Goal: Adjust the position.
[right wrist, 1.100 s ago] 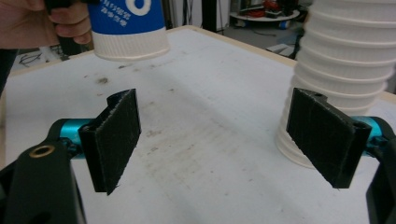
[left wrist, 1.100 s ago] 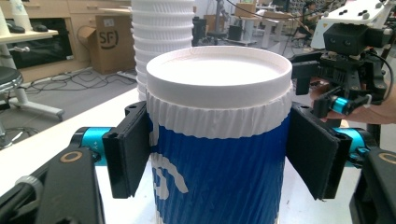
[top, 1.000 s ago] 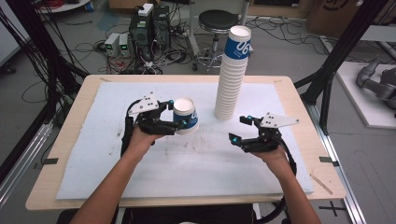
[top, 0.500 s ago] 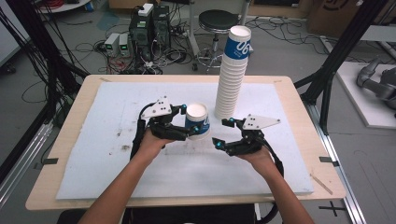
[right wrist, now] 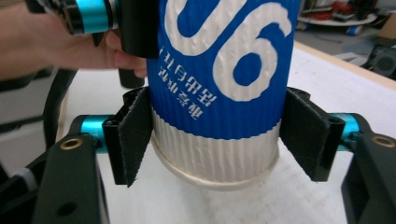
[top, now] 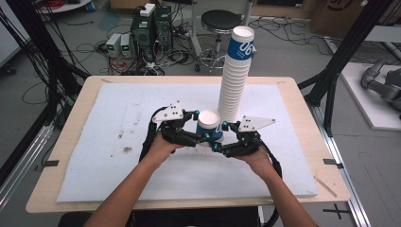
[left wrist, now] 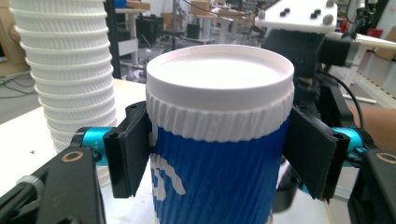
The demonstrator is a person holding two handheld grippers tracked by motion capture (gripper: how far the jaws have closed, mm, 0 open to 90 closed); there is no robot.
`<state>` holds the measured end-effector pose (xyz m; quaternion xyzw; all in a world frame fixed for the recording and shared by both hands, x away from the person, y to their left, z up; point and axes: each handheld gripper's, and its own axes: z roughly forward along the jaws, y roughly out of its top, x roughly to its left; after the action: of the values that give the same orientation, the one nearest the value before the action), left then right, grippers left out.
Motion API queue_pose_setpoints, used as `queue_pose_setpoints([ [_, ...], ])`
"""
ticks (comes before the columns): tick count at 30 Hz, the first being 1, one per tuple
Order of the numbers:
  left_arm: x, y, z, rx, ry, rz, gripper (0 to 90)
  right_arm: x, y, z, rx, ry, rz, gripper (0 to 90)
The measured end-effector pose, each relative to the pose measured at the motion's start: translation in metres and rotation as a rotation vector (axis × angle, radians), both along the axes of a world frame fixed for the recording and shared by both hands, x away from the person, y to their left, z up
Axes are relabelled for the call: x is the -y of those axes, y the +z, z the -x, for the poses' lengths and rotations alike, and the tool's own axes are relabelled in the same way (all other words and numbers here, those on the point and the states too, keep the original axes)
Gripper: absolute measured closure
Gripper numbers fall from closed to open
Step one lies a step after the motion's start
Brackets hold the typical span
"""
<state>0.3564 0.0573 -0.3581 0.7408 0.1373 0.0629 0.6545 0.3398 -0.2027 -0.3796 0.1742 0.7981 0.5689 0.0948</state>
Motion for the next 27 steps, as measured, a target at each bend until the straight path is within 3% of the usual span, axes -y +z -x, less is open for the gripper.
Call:
queue_pose_setpoints([
  [4,0.002,0.002,0.0,0.002,-0.019,-0.046,26.5,0.003,0.003,0.001,0.007,0.023,0.052,31.9],
  [5,0.003,0.003,0.0,0.009,-0.006,-0.067,18.9,0.003,0.005,0.0,0.018,0.038,0.09,32.1],
  [8,0.003,0.011,-0.001,0.015,-0.025,-0.104,17.1,0.004,0.008,0.001,0.033,0.048,0.111,32.2],
  [12,0.002,0.019,-0.001,0.049,-0.085,-0.157,19.9,0.007,0.013,0.003,0.051,0.064,0.179,32.3],
  [14,0.004,0.018,0.0,0.053,-0.128,-0.174,28.5,0.009,0.014,0.003,0.052,0.077,0.186,32.4],
  [16,0.004,0.017,-0.001,0.044,-0.143,-0.193,29.3,0.011,0.015,0.004,0.054,0.09,0.214,32.4],
  [18,0.004,0.015,-0.001,0.037,-0.156,-0.189,30.1,0.012,0.015,0.004,0.064,0.098,0.232,32.4],
  [21,0.002,0.013,-0.003,0.014,-0.162,-0.156,30.5,0.015,0.014,0.004,0.045,0.101,0.215,29.2],
  [22,0.001,0.012,-0.004,0.005,-0.159,-0.135,30.4,0.016,0.014,0.004,0.035,0.094,0.189,27.1],
  [23,0.0,0.012,-0.004,0.001,-0.152,-0.115,30.4,0.019,0.014,0.003,0.028,0.074,0.123,21.4],
  [24,-0.001,0.011,-0.005,-0.004,-0.142,-0.093,30.4,0.019,0.014,0.003,0.028,0.074,0.123,21.4],
  [25,-0.003,0.009,-0.005,-0.009,-0.147,-0.061,30.7,0.02,0.013,0.003,0.014,0.04,0.068,16.8],
  [27,-0.004,0.006,-0.005,-0.017,-0.149,0.0,30.7,0.02,0.012,0.002,0.012,0.031,0.06,16.0],
])
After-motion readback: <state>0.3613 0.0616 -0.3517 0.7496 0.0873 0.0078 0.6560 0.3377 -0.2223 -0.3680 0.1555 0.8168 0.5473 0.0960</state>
